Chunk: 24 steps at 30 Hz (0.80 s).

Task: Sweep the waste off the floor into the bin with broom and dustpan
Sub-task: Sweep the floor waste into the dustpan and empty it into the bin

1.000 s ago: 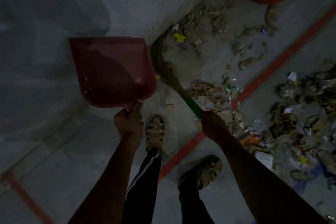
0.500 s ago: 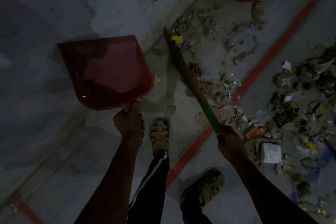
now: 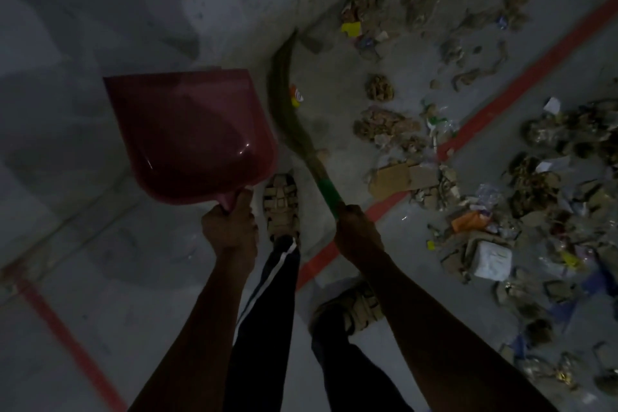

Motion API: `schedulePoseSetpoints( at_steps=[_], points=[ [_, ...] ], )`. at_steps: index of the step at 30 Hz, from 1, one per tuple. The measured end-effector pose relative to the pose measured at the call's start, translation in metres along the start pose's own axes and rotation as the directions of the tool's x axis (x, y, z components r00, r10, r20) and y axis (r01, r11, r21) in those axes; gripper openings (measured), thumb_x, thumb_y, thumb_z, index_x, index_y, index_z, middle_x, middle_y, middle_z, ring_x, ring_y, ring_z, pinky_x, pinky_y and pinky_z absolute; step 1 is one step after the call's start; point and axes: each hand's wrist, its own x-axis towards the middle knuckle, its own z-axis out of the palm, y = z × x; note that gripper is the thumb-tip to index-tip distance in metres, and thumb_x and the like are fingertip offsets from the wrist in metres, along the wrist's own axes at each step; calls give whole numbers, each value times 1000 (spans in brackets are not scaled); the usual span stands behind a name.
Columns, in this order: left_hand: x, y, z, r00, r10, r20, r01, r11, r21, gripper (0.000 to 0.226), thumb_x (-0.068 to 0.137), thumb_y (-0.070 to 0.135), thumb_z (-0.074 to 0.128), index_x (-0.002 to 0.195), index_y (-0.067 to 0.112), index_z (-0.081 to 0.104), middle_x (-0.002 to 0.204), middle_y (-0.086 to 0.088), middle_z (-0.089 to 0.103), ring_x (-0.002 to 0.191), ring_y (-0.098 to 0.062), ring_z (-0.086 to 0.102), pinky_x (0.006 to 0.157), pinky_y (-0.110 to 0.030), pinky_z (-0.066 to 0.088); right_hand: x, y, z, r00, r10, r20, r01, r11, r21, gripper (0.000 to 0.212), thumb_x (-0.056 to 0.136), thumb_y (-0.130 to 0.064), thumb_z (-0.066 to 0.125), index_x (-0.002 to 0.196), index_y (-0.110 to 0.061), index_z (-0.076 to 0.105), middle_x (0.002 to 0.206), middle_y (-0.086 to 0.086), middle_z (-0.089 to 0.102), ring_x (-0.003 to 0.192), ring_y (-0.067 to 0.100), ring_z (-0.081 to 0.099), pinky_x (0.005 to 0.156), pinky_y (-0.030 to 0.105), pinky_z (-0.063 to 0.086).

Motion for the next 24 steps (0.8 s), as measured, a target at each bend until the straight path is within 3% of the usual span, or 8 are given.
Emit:
schedulePoseSetpoints(
  at_steps=[4,7,12,17,21,24],
  points=[
    [-6,-23,-20,1000,-27,-16,28,999,42,50,85,31,81,55,11,46,50,-7,42,40,-17,38,43,-25,34,-5,15,-6,988,150,-26,-149,987,57,33,102,-16,44,133,-4,48,128,17,50,110,41,57,92,44,47],
    [-9,-33,-27,1000,-23,-9,24,995,100,49,84,35,81,58,9,49,49,-8,45,39,-18,40,42,-26,35,-13,47,-16,964,249,-97,-243,968,68,35,102,-20,43,134,-7,48,128,16,51,108,42,58,93,45,46],
    [-9,-51,-27,1000,-8,17,5,991,137,51,80,41,83,49,17,51,49,-6,48,42,-19,42,47,-30,37,-43,102,-21,892,356,-277,-350,934,75,31,103,-19,41,132,-9,45,131,13,46,98,39,59,78,43,46],
    [-8,-73,-23,999,-13,42,1,964,267,51,74,54,79,42,24,53,48,-2,51,47,-21,48,53,-37,41,-76,128,-3,857,356,-372,-331,934,130,44,104,-16,42,147,-10,39,149,14,36,105,45,56,78,48,50],
    [-5,-98,-23,998,-17,61,-5,939,345,56,67,60,81,48,18,50,52,-8,50,52,-25,47,54,-42,41,-90,135,32,908,274,-318,-202,950,240,49,102,-14,46,150,-10,38,150,12,36,91,44,61,70,43,52],
    [-2,-110,-23,997,-26,72,-4,923,386,58,66,61,82,50,16,49,52,-9,50,52,-25,47,55,-43,41,-92,133,62,949,165,-269,-111,972,206,50,100,-15,48,149,-13,41,147,10,40,83,41,63,68,42,54]
  ],
)
